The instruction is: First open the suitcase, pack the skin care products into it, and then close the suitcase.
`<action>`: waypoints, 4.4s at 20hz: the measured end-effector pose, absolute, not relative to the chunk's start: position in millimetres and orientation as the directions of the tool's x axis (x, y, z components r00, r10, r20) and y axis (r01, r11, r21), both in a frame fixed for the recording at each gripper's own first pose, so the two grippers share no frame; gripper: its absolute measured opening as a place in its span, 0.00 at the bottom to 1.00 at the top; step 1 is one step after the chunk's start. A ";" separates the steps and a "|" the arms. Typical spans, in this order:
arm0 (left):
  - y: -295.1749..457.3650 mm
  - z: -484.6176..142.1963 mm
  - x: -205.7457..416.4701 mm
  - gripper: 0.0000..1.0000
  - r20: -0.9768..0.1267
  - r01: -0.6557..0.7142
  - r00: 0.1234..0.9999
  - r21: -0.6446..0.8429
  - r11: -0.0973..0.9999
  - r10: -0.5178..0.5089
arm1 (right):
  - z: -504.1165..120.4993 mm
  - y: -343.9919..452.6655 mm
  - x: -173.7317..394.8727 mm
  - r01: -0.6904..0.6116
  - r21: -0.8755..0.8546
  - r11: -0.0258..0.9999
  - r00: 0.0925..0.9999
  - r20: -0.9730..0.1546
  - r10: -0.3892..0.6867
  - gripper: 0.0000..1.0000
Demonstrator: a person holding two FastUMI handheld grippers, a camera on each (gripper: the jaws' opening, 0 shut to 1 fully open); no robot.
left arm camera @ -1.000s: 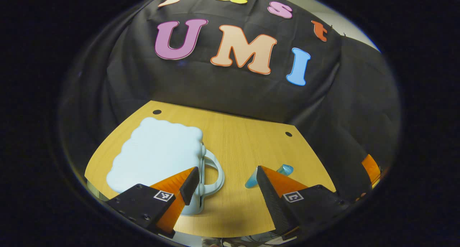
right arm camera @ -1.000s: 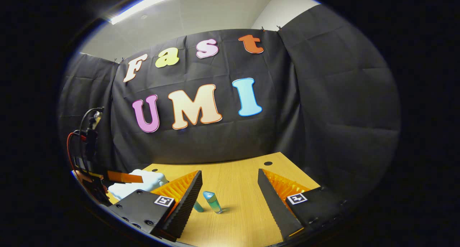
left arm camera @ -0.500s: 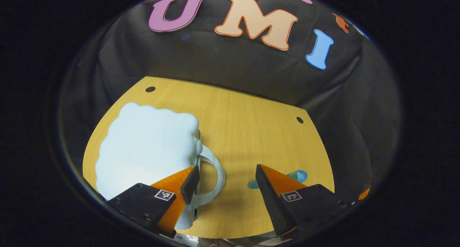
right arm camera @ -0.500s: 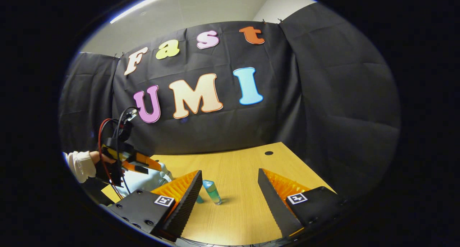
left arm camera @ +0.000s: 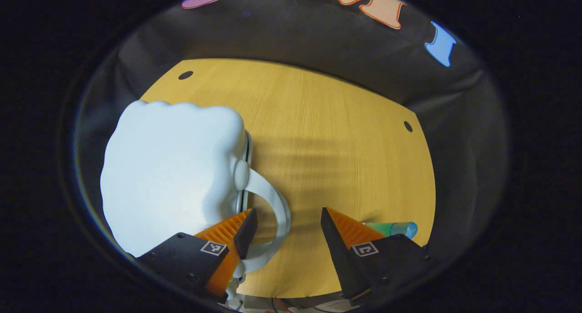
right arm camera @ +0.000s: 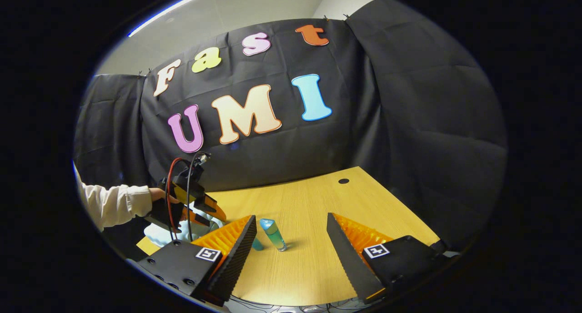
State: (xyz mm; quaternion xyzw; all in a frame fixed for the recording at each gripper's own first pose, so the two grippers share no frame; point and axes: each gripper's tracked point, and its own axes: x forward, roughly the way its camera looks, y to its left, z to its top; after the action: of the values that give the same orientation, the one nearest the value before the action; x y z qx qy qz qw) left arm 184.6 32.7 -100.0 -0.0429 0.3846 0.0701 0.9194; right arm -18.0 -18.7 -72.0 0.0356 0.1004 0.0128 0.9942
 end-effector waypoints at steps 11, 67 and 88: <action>49.7 -144.3 197.1 0.42 -0.801 -0.203 0.570 0.075 0.976 0.180 | -75.0 -37.5 -20.9 0.023 0.074 0.997 0.980 -0.200 -0.008 0.98; 484.4 -40.8 38.1 0.02 -0.577 -0.515 0.756 -0.234 0.825 0.308 | -113.1 45.4 27.3 -0.009 0.160 0.987 0.956 -0.289 0.056 0.98; 435.0 7.5 4.4 0.96 -0.341 -0.570 0.735 0.158 0.806 0.586 | -135.3 61.6 45.0 -0.109 0.155 0.982 0.939 -0.309 0.153 0.98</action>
State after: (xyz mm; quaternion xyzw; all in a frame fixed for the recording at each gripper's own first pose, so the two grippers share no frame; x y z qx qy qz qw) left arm 4.4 435.0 7.5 0.0215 0.1905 0.3104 0.9311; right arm 45.0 61.6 -135.3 0.0679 0.1619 0.0665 0.9822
